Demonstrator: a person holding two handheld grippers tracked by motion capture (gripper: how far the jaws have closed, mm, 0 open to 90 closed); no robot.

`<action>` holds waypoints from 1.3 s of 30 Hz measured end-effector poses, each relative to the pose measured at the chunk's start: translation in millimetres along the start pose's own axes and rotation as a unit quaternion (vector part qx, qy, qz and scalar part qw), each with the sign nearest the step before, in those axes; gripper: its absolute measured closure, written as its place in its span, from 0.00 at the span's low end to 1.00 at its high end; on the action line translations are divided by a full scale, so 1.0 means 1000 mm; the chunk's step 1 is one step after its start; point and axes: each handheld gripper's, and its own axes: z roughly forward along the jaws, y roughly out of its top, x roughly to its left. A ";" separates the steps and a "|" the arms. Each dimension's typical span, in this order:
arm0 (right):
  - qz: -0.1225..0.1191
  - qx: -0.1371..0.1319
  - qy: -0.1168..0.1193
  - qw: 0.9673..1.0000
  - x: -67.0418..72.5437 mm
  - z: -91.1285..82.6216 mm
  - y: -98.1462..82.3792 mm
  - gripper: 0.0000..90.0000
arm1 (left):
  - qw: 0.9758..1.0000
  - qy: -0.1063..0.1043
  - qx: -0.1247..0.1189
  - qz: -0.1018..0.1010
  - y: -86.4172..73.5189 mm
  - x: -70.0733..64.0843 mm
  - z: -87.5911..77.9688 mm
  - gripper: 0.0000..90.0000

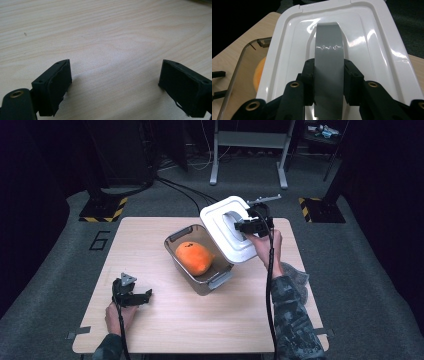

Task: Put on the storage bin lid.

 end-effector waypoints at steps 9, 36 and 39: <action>-0.012 -0.002 0.016 1.000 0.018 0.005 0.001 0.74 | 1.000 0.000 0.000 0.000 0.000 0.000 0.000 0.12; -0.011 0.031 0.072 0.997 0.060 0.045 -0.013 0.74 | 1.000 0.000 0.000 0.001 0.000 0.000 0.000 0.12; -0.014 0.035 0.076 0.996 0.064 0.050 -0.015 0.74 | 1.000 0.000 0.000 0.000 0.000 0.000 0.000 0.12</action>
